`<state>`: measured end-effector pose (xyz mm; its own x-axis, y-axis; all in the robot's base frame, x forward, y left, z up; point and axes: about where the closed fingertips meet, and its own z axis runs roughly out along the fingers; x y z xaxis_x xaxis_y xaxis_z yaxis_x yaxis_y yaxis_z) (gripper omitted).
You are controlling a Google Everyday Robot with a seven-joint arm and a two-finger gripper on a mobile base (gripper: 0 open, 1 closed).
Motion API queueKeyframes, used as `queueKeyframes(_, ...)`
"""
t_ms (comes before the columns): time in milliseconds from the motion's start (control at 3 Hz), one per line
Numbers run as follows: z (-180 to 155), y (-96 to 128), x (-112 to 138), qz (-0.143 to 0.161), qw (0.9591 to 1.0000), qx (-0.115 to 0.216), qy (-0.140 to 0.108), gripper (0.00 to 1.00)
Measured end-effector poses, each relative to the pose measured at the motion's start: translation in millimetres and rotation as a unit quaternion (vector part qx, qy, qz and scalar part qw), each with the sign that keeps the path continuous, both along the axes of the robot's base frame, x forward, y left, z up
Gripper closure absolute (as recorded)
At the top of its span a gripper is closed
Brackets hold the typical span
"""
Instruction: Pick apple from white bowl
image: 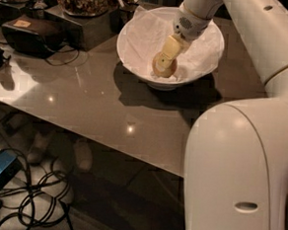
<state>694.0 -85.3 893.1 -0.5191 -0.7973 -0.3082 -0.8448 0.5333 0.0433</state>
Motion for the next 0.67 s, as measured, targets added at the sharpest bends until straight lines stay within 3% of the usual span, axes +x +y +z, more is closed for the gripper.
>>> queueKeyframes(667,-11.2,4.5,1.9,0.001,0.9999,-0.004,0.01,0.22)
